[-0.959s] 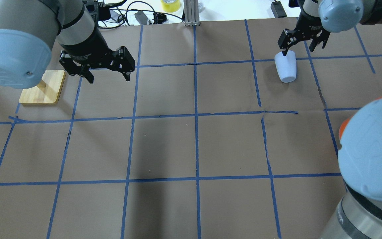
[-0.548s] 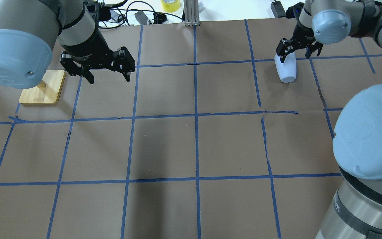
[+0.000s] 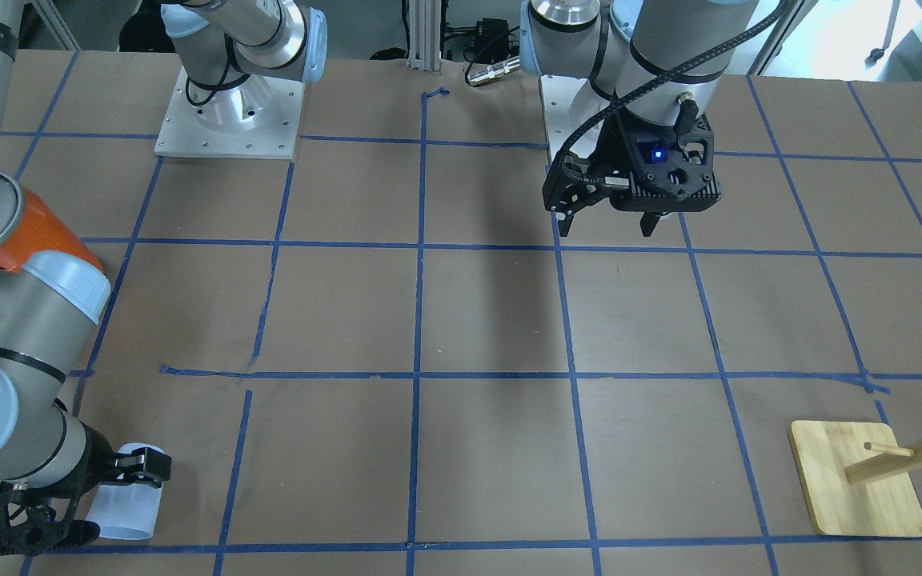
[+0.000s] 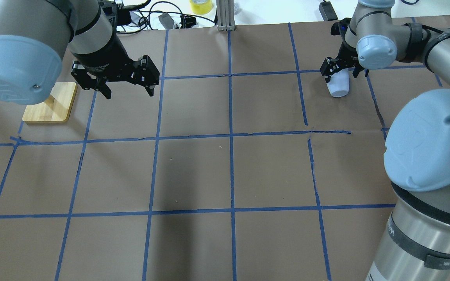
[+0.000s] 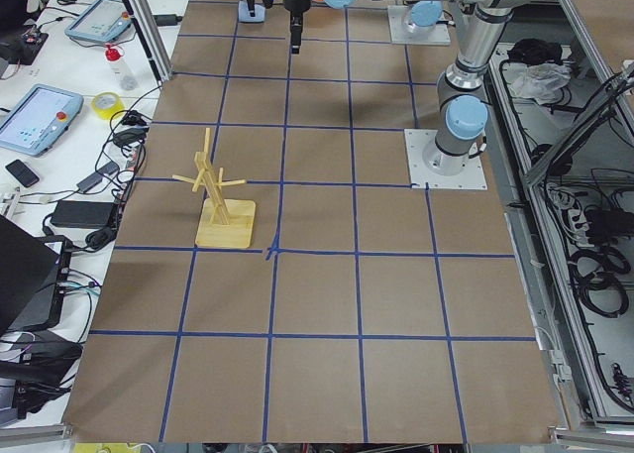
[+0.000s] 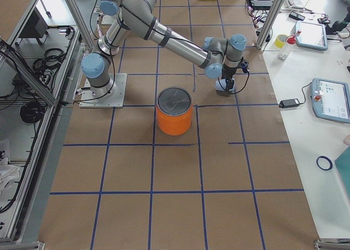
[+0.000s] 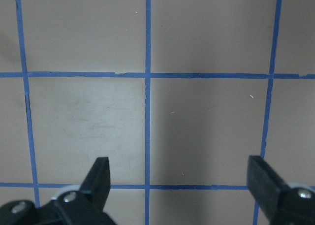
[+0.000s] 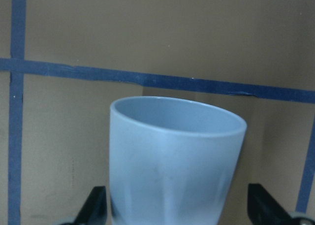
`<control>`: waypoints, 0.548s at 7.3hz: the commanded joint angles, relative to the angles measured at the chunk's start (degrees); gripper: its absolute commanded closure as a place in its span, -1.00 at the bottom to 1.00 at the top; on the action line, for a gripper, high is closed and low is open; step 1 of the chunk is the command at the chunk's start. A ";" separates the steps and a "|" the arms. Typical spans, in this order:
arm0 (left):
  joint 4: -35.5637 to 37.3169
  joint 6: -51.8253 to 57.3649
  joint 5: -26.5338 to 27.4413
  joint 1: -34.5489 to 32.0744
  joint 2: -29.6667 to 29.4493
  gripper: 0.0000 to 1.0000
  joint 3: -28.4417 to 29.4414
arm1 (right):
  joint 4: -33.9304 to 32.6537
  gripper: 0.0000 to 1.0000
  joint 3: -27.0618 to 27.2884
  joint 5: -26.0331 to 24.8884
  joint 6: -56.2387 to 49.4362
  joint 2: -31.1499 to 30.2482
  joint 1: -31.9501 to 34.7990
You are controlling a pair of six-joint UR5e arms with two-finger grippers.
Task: Flip cup
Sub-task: 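Lower the right gripper onto the white cup and close on it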
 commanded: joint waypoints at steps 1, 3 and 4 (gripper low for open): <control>0.00 0.00 0.00 -0.05 0.00 -1.00 -0.06 | -1.67 -1.00 0.02 0.00 -0.02 1.12 0.00; -0.09 0.00 0.00 0.04 0.00 -1.00 -0.06 | -1.85 -0.84 -0.07 0.00 0.07 1.48 0.00; -0.18 0.00 0.09 -0.05 0.08 -1.00 -0.15 | -1.94 -0.61 -0.07 0.09 0.07 1.48 0.00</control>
